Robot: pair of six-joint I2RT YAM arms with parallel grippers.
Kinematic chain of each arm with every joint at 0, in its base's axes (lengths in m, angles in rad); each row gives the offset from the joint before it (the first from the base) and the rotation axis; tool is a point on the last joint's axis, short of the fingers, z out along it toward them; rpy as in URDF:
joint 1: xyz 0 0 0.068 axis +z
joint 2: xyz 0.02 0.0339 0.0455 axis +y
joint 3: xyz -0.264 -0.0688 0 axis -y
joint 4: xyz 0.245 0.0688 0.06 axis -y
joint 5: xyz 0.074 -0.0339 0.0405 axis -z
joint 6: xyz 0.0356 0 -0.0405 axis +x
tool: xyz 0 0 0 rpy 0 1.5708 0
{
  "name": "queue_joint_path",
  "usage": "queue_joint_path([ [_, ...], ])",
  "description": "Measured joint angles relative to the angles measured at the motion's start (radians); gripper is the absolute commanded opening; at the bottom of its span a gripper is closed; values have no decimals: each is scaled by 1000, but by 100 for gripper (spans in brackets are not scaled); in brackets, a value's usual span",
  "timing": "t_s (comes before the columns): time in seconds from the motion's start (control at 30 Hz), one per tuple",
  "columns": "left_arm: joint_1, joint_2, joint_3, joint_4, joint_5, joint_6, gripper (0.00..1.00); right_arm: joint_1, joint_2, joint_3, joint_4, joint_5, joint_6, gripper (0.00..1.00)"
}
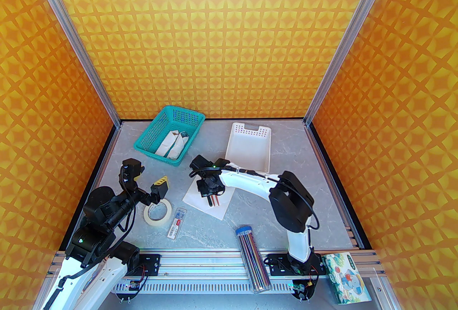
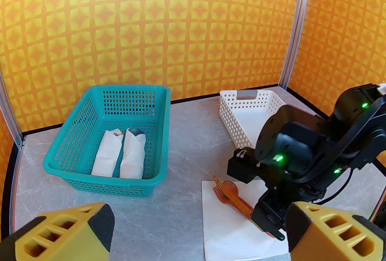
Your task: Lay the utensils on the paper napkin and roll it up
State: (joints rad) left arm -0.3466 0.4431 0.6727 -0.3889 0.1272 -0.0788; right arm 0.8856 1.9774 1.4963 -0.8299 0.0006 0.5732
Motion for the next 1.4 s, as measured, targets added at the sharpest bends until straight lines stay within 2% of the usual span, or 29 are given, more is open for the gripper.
queue_joint_path([
  [0.43,0,0,0,-14,-3,0,99,1,71,43,8,10,11,17],
  [1.4,0,0,0,-26,-6,1,99,1,108,43,8,27,18,18],
])
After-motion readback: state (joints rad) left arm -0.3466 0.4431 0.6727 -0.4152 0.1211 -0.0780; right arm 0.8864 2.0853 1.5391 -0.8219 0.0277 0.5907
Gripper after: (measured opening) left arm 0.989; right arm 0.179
